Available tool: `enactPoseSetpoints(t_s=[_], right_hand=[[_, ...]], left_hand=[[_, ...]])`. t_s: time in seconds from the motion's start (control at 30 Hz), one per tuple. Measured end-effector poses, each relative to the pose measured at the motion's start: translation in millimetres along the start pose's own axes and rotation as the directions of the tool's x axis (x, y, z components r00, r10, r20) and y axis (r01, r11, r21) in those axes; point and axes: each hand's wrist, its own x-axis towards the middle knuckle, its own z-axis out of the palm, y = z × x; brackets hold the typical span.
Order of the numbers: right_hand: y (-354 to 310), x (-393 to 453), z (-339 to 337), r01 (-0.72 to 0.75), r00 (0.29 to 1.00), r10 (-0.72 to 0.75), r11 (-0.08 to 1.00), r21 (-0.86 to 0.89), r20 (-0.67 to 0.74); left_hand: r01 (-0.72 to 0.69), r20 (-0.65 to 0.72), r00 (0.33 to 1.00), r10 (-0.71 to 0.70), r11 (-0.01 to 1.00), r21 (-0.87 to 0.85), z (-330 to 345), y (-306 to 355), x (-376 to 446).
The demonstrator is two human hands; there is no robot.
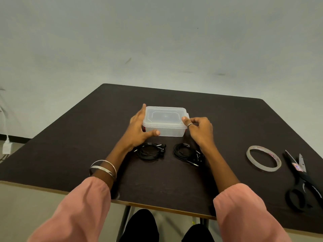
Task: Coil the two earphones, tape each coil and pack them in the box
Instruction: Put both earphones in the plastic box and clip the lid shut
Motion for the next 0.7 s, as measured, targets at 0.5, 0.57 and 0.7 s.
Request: enactPoseSetpoints(t_s=[0.5,0.57,0.7], right_hand=[[-45.5,3.3,-25.1,-0.372,0.925,0.335,0.705,0.604,0.178],[-47.3,4.5,-41.9,-0.401,0.907,0.358,0.566,0.72,0.224],[-33.5,2.3,-74.0,-0.162,0.951,0.307,0.612,0.774,-0.045]], left_hand=[[0.14,-0.096,0.984,-0.151,0.984,-0.106,2.6,14.1,-4.4],[0.136,-0.086,0.985,-0.147,0.983,-0.122,3.1,12.9,-3.7],[0.135,-0.083,0.986,-0.147,0.981,-0.139,2.8,10.9,-3.5]])
